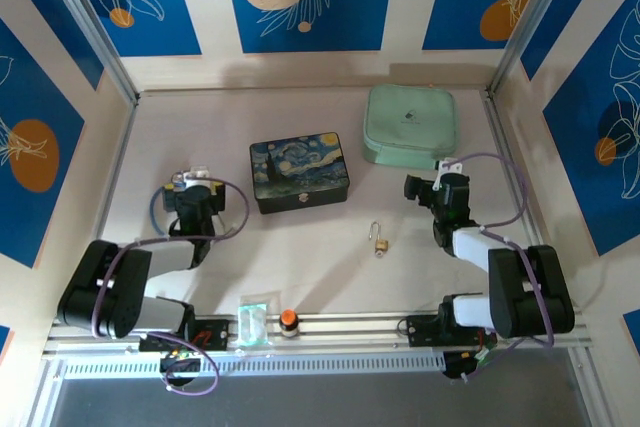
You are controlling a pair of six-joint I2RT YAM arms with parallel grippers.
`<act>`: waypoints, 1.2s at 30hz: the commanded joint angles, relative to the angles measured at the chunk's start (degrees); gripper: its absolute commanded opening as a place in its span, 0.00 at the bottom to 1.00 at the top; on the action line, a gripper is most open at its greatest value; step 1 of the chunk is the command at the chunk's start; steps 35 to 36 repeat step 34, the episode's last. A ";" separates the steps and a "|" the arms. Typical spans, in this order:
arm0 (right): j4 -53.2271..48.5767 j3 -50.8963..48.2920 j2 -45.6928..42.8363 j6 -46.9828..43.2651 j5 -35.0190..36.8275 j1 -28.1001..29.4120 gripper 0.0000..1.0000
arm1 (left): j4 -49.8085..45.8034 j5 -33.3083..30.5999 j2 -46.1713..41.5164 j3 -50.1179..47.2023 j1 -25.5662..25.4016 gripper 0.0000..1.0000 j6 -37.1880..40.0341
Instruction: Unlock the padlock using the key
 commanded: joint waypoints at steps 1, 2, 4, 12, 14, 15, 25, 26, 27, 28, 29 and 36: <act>10.11 1.83 3.56 -2.98 -2.97 -0.49 0.99 | 12.95 7.79 5.26 -0.24 2.96 0.99 -0.13; 12.69 1.55 5.53 -3.33 -4.49 -0.82 0.99 | 16.59 10.21 7.40 -0.39 3.75 0.99 0.71; 14.65 2.28 9.77 -3.49 -6.44 -1.08 0.99 | 11.09 12.69 6.26 1.03 3.73 0.99 0.55; 16.20 2.25 11.47 -3.27 -7.21 -1.69 0.99 | 12.79 17.41 11.08 2.67 6.45 0.99 -0.61; 16.45 2.19 11.50 -3.27 -7.13 -1.69 0.99 | 11.41 17.44 10.76 2.91 6.46 0.99 -0.85; 16.13 2.14 11.46 -3.19 -7.19 -1.71 0.99 | 12.41 17.46 11.11 2.79 6.45 0.99 -0.58; 16.38 2.21 11.46 -3.27 -7.13 -1.61 0.99 | 11.81 17.53 10.81 2.79 6.38 0.99 -0.79; 16.33 2.16 11.52 -3.27 -7.20 -1.66 0.99 | 11.93 17.53 10.93 2.79 6.37 0.99 -0.66; 16.13 2.35 11.57 -3.23 -7.13 -1.75 0.99 | 11.74 17.53 10.85 2.79 6.39 0.99 -0.75; 15.88 2.46 11.62 -3.07 -7.61 -1.83 0.99 | 11.89 17.53 10.84 2.77 6.36 0.99 -0.75; 15.50 2.61 11.55 -2.79 -8.63 -2.39 0.99 | 11.83 17.53 10.83 2.79 6.42 0.99 -0.75; 16.14 2.22 11.34 -3.25 -8.49 -2.09 0.99 | 11.76 17.53 10.84 2.79 6.42 0.99 -0.79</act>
